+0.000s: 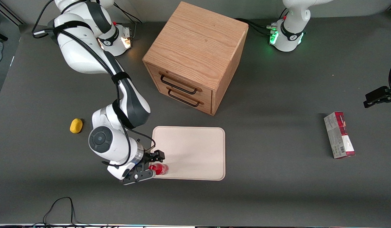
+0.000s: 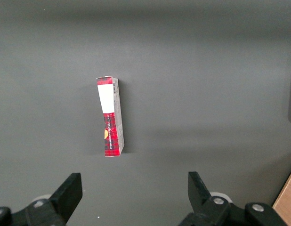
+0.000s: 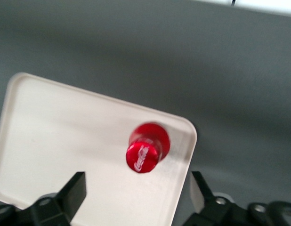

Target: Place coke bottle on tray

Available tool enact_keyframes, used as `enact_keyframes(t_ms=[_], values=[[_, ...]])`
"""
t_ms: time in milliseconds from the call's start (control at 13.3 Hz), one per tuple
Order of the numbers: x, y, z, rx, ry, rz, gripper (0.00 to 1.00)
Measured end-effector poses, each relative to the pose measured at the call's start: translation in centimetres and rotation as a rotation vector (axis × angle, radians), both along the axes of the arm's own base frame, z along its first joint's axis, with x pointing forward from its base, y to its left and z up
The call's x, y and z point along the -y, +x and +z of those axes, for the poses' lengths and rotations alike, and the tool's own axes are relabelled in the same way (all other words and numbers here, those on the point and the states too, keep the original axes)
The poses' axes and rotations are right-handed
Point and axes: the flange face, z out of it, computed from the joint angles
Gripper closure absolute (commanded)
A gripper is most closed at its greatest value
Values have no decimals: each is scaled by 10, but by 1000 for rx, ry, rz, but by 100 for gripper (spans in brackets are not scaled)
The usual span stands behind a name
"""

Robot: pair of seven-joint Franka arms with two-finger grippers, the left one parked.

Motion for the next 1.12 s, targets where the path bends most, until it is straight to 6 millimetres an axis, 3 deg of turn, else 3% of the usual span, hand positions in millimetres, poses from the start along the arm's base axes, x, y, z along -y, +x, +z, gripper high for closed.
enact_keyframes(t_ms=[150, 225, 375, 450, 600, 750, 975, 1125], values=[[11, -9, 56, 2, -10, -17, 0], [29, -17, 89, -4, -32, -41, 0], [90, -39, 143, -16, -82, -115, 0], [127, -54, 158, -26, -100, -165, 0], [198, -93, 170, -53, -112, -261, 0], [246, -144, 170, -89, -92, -320, 0], [266, -215, 182, -167, -63, -322, 0], [269, -229, 204, -179, -58, -318, 0]])
